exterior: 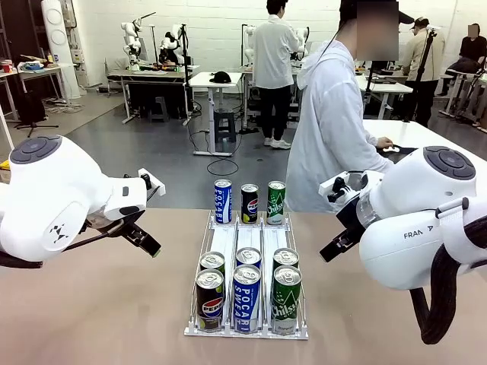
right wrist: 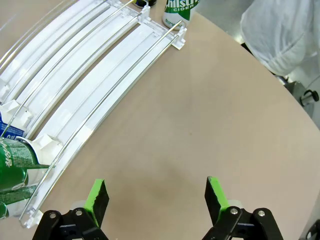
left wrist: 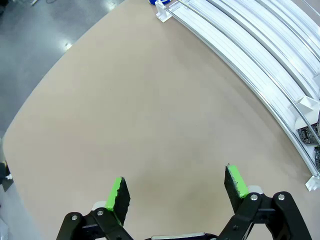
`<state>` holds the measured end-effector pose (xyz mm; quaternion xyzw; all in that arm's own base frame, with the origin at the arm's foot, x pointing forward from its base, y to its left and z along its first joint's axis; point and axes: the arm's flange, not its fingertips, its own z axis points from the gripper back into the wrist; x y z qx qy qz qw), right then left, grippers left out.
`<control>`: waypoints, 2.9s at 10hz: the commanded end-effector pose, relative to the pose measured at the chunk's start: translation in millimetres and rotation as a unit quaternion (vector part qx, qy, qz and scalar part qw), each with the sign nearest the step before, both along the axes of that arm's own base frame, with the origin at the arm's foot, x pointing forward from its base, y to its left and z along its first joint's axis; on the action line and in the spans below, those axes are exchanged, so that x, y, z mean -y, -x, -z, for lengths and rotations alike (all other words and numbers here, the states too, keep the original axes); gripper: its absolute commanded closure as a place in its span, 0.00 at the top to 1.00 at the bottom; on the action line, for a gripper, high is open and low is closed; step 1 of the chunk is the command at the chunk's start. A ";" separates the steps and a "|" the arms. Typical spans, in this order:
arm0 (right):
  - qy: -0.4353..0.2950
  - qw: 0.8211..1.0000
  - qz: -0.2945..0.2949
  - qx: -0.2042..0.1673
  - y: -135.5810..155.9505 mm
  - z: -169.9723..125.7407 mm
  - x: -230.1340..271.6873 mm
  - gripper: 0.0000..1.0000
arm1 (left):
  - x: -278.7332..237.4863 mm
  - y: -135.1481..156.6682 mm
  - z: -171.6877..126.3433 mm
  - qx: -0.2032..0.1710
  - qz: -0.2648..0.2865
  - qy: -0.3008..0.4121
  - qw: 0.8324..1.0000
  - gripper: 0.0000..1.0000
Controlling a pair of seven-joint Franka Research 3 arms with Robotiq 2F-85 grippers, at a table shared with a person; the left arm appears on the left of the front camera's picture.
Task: Retrieve and hand over the desired beverage to the person.
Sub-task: Pick up a can of the same type that the person held from the Automatic Can Dispenser.
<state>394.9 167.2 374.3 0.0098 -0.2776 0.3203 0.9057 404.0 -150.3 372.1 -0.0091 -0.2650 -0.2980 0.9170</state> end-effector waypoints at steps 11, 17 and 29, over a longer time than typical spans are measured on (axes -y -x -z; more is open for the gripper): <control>0.020 0.997 0.063 0.034 67.4 -219.6 39.7 1.00 | -34.4 12.6 -213.8 0.001 0.041 -0.063 0.997 1.00; -0.017 0.999 0.022 0.031 78.6 -223.7 63.0 1.00 | -55.8 16.8 -222.0 -0.005 0.114 -0.006 0.993 1.00; -0.373 0.928 -0.016 0.010 95.6 -245.6 321.2 1.00 | -301.8 24.0 -255.1 -0.050 0.108 0.293 0.949 1.00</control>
